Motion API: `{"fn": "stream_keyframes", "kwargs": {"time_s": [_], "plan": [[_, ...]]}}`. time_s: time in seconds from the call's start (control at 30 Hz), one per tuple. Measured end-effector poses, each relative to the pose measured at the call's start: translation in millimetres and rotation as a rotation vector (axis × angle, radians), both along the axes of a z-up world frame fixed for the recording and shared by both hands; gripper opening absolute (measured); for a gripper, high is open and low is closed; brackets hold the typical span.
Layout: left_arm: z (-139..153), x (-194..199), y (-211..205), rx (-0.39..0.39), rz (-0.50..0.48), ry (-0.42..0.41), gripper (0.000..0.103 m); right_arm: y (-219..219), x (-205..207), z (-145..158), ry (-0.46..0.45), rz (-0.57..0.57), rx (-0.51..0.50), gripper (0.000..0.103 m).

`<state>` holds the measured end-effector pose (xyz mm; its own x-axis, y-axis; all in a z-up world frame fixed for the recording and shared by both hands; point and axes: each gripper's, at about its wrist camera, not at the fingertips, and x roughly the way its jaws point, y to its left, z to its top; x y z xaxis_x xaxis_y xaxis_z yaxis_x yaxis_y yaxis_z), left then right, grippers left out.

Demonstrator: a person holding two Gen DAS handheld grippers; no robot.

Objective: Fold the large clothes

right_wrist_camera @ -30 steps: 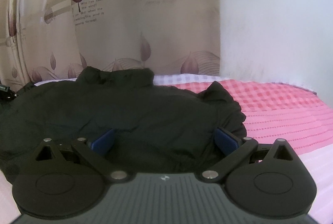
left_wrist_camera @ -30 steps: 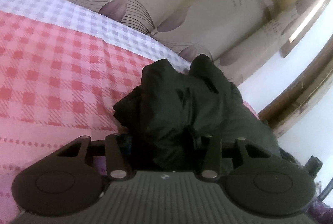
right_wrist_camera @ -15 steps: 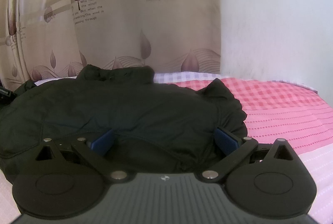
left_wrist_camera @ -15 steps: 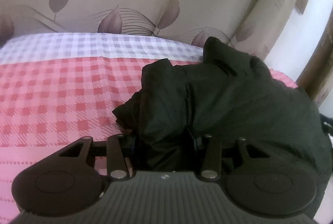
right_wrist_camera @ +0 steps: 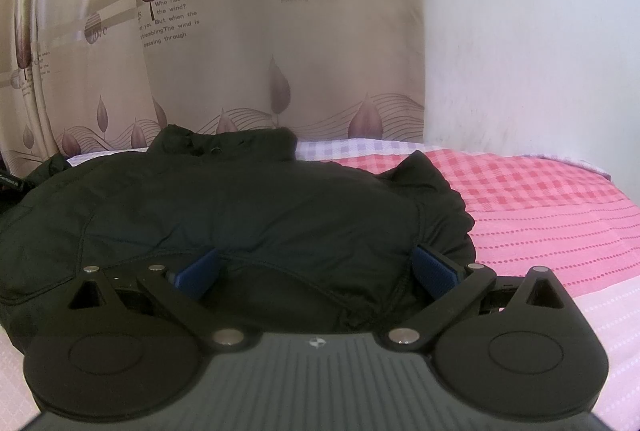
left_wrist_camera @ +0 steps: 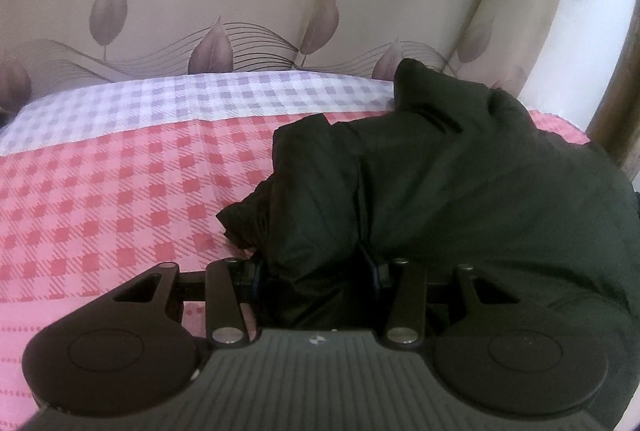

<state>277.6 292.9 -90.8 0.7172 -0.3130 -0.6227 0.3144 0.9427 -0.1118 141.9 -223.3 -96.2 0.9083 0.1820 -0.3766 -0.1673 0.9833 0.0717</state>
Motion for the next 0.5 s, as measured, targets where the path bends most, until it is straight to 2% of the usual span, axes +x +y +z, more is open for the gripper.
{"fn": "stream_keyframes", "kwargs": {"time_s": [0.5], "plan": [[0.5, -0.4, -7.6, 0.063, -0.003, -0.014, 0.048, -0.3, -0.9, 0.3, -0.003, 0.000, 0.003, 0.103]]}}
